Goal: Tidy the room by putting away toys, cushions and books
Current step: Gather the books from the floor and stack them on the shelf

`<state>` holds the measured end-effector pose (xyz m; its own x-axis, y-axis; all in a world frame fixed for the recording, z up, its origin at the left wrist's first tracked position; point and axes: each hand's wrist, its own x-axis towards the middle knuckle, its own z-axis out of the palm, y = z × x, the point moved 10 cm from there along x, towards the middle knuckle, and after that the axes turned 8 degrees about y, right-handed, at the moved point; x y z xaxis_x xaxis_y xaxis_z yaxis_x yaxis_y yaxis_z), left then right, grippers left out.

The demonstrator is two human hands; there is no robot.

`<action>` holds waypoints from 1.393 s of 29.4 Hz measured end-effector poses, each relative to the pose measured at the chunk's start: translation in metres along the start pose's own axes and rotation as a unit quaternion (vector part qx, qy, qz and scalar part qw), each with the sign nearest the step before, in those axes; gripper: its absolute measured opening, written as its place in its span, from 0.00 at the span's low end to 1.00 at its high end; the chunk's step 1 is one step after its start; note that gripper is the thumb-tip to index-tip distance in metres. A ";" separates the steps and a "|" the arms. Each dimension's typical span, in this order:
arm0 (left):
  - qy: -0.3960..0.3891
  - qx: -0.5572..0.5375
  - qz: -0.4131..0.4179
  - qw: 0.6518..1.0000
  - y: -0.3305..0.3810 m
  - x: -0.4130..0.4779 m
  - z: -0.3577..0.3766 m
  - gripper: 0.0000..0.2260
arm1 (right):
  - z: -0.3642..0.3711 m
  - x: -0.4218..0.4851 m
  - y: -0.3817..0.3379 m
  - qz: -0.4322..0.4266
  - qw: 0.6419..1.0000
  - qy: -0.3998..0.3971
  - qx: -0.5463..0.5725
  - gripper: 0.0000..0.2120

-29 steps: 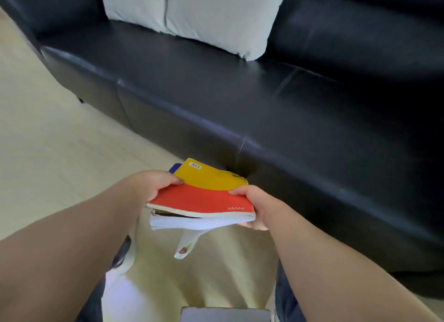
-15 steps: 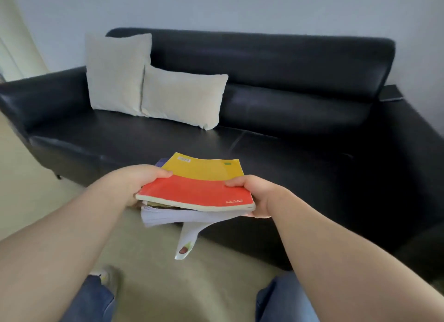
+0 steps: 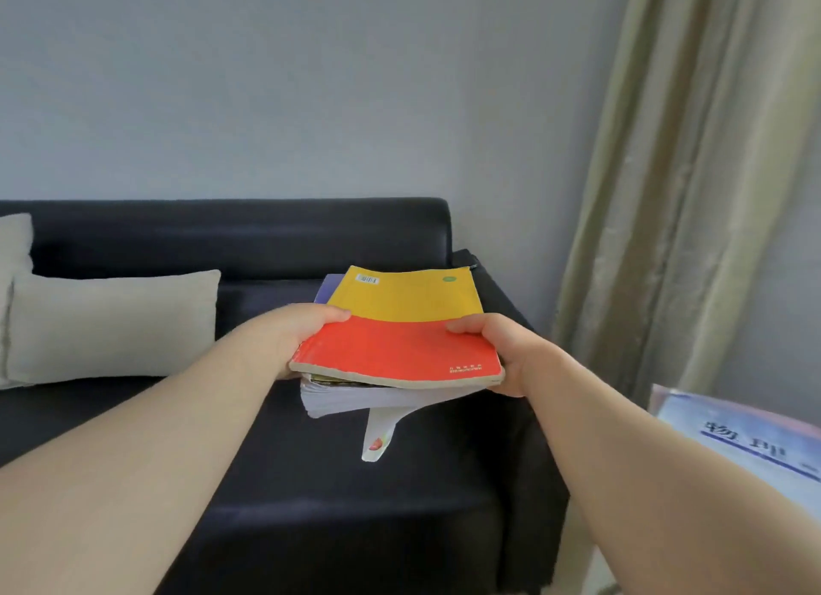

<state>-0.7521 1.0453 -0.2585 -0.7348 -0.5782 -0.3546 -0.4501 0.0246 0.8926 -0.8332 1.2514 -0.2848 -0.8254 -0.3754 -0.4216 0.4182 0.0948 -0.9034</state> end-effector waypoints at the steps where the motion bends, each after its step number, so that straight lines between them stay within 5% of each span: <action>1: -0.029 0.007 0.009 1.000 0.013 -0.007 0.027 0.09 | -0.028 -0.006 -0.007 -0.014 1.000 0.023 0.011 0.07; 11: -0.230 -0.009 0.091 0.969 0.111 -0.048 0.210 0.10 | -0.209 -0.085 -0.066 -0.100 0.964 0.245 0.040 0.06; 22: -0.417 0.071 0.132 0.897 0.101 -0.146 0.372 0.09 | -0.331 -0.201 0.011 -0.079 0.890 0.431 0.125 0.10; 26: -0.438 0.089 0.153 0.881 0.093 -0.158 0.415 0.09 | -0.355 -0.222 0.044 -0.049 0.868 0.478 0.129 0.15; 33: -0.419 0.175 0.188 0.871 0.062 -0.148 0.479 0.15 | -0.375 -0.227 0.096 -0.036 0.830 0.532 0.160 0.02; 38: -0.390 0.244 0.235 0.856 0.030 -0.122 0.506 0.14 | -0.386 -0.200 0.115 0.028 0.830 0.551 0.079 0.04; 41: -0.398 0.319 0.240 0.826 0.004 -0.117 0.510 0.12 | -0.397 -0.175 0.128 0.087 0.841 0.534 0.002 0.15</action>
<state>-0.9267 1.5291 -0.3558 -0.8927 0.3368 -0.2995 0.0015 0.6668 0.7453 -0.7858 1.6954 -0.3575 -0.6199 0.6867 -0.3799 0.5683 0.0590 -0.8207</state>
